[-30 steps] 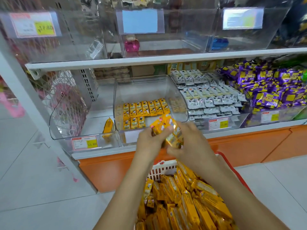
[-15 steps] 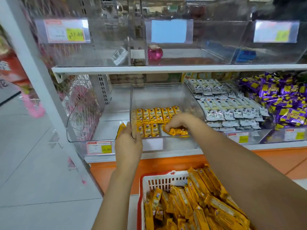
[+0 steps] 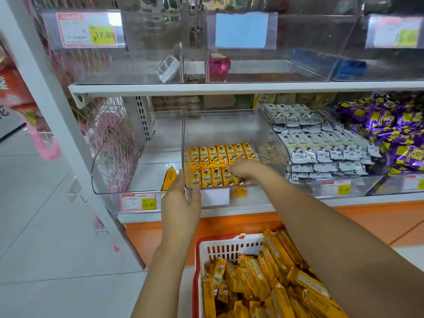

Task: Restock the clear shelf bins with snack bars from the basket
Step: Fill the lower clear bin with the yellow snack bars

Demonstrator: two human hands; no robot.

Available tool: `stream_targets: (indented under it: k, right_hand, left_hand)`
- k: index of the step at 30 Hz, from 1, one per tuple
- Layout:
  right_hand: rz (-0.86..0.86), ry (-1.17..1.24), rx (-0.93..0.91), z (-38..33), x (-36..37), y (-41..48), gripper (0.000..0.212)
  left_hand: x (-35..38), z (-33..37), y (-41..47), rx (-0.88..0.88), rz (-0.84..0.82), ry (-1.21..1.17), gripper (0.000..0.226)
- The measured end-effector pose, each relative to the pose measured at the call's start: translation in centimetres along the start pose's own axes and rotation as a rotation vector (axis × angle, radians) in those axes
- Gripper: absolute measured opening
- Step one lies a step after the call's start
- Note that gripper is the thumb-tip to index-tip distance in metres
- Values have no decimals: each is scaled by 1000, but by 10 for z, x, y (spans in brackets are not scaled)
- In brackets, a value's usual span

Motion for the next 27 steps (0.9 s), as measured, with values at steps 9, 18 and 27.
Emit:
stream_targets:
  k: [9, 18, 27]
  right_hand:
    - [408, 42, -205, 7, -27, -88, 44]
    - [104, -362, 75, 95, 125, -98, 47]
    - [68, -486, 271, 120, 193, -74, 98]
  left_hand:
    - [5, -11, -36, -114, -16, -19, 38]
    - [60, -106, -97, -475, -523, 410, 22]
    - [70, -167, -158, -636, -627, 530, 34]
Point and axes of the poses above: each hand's wrist, its own y-axis towards the middle knuckle, its own x-axis out of the palm, z = x × y, the point moved 9 cm from there along y, towards the middle knuckle, and after that the axes turned 10 degrees about -y, right-handed, at the moved point
